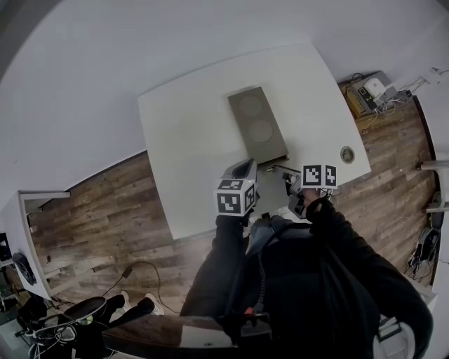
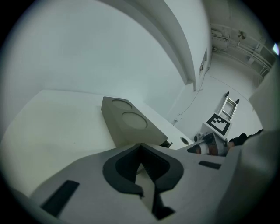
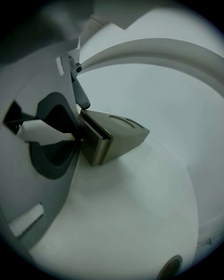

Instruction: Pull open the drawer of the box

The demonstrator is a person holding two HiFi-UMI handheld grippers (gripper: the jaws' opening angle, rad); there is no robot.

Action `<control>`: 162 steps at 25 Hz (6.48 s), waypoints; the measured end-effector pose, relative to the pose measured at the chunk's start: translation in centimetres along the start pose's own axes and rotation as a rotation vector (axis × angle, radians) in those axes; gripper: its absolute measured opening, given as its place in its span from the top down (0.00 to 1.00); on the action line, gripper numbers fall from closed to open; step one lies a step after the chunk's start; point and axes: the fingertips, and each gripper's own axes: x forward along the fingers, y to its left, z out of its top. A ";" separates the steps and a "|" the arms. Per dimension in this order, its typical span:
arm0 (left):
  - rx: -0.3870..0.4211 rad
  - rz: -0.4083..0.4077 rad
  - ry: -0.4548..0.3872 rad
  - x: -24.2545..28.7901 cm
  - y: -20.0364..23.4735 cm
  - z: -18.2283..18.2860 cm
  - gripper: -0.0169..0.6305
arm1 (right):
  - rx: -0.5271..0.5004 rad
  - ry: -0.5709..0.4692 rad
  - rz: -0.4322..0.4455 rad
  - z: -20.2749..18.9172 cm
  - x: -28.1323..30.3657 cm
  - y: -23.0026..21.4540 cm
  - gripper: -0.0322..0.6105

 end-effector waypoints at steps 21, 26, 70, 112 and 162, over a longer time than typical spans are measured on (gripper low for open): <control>-0.020 -0.005 -0.020 0.2 -0.1 -0.1 0.97 | -0.003 0.000 -0.006 -0.7 -0.5 -0.4 0.87; -0.019 -0.004 -0.020 0.1 -0.1 -0.1 0.97 | -0.002 -0.001 -0.003 -0.9 -0.6 -0.3 0.87; -0.051 -0.014 -0.022 0.0 0.0 0.0 0.97 | 0.007 0.001 -0.012 -2.4 -1.5 -0.5 0.86; -0.048 0.009 -0.025 0.1 0.1 -0.1 0.97 | 0.007 0.010 -0.020 -4.1 -2.5 -0.9 0.86; -0.041 0.029 -0.025 -0.2 0.2 0.0 0.97 | 0.001 0.042 -0.029 -5.7 -3.5 -0.9 0.86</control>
